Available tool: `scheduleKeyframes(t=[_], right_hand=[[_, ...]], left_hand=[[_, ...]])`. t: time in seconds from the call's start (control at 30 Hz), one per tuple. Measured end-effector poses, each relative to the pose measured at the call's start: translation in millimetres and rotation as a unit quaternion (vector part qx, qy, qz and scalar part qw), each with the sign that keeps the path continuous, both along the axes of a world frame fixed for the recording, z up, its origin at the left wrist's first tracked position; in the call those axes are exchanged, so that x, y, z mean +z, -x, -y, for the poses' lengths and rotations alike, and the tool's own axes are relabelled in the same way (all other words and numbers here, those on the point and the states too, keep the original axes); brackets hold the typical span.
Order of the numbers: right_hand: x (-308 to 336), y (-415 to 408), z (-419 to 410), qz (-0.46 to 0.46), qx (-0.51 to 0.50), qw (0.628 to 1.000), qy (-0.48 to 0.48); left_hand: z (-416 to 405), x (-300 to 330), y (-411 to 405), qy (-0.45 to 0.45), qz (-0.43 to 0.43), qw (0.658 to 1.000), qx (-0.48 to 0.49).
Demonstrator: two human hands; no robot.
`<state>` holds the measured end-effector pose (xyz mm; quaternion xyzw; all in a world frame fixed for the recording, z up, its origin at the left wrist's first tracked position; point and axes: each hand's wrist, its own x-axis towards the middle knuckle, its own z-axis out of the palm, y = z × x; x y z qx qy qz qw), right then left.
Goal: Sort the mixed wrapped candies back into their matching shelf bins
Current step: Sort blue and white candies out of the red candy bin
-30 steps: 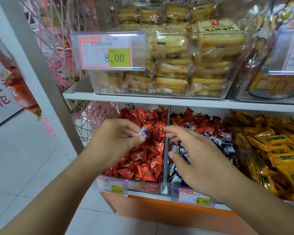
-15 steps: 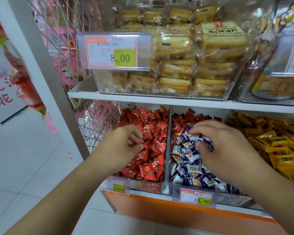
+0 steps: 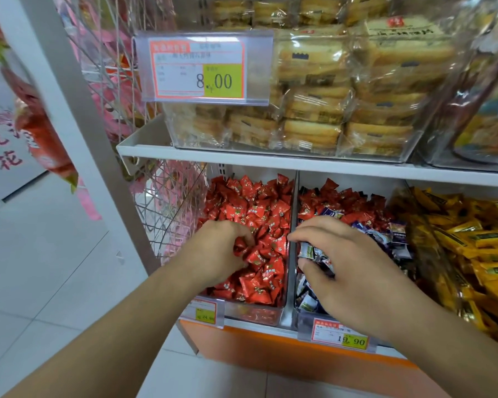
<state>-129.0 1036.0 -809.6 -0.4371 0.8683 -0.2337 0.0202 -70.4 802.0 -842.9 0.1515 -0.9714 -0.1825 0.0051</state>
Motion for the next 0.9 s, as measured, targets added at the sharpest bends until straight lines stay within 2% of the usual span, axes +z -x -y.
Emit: scheduleKeyframes(t=[0.13,0.23,0.33,0.47,0.7,0.9], right_hand=[[-1,0,0,0.000,0.003,1.000,-0.003],[-2,1,-1,-0.001,0.000,1.000,-0.004],[-3,1,-2,0.002,-0.001,1.000,-0.002],[-2,1,-1,0.002,-0.001,1.000,-0.004],[-3,2,-2,-0.001,0.002,1.000,-0.007],[-3,1,-2,-0.003,0.004,1.000,-0.007]], left_hand=[[4,8,0,-0.038,-0.045,0.998,0.037],[15,17,-2,-0.072,-0.112,0.987,0.085],[22,21,-5,-0.057,-0.166,0.979,0.108],[20,17,-8,0.015,-0.135,0.989,0.061],[7,14,-7,0.072,-0.123,0.990,0.009],[1,4,-6,-0.056,0.000,0.998,-0.039]])
